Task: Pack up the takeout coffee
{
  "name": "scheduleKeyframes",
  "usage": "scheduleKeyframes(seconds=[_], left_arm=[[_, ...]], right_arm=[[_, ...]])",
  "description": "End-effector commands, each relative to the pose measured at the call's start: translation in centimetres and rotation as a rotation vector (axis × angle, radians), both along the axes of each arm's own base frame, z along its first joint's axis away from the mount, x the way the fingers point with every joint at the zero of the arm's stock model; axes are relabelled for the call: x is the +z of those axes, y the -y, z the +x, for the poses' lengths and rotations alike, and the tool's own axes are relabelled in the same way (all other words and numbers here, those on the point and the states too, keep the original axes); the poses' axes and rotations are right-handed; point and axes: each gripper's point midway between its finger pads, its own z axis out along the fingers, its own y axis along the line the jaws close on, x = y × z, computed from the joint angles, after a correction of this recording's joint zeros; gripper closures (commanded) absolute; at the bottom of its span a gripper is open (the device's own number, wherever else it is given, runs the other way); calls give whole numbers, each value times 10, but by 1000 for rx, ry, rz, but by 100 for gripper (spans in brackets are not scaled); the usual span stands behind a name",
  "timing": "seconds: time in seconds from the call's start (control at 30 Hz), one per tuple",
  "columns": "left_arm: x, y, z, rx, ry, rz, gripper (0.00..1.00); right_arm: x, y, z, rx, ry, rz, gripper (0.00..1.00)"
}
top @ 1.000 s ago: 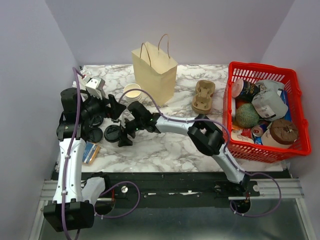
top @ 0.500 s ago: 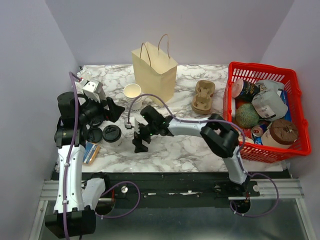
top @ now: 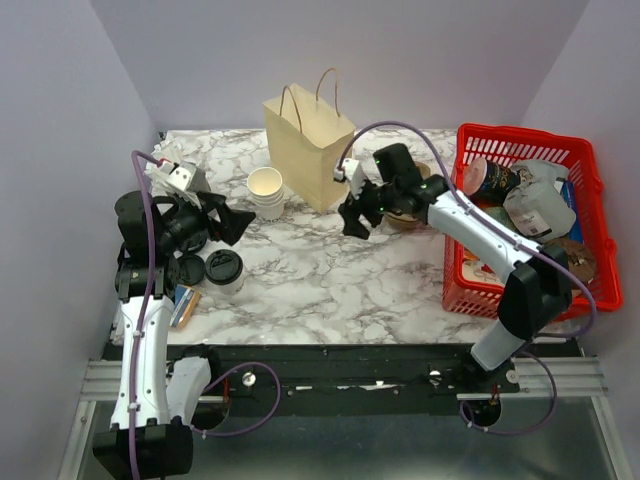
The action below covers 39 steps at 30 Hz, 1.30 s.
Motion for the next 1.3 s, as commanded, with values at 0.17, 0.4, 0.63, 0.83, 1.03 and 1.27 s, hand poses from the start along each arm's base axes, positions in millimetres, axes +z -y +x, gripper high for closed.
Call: scheduleKeyframes(seconds=[0.17,0.4,0.63,0.83,1.03,1.27], left_arm=[[29,21,12,-148,84,-43,1],[35,23,25,-170,116,-59,1],[30,30,24,-181,119,-72,1],[20,45,17,-226,101,-48,1],[19,47,18,-239,87,-20,1],[18,47,25,-237,81,-20,1]], right_arm=[[29,106,77,-273,-9,-172,34],[-4,134,115,-228,-30,-355,40],[-52,154,117,-174,-103,-511,40],[-49,149,114,-240,-123,-439,39],[-30,144,87,-439,-193,-283,37],[-7,176,24,-550,-150,-266,37]])
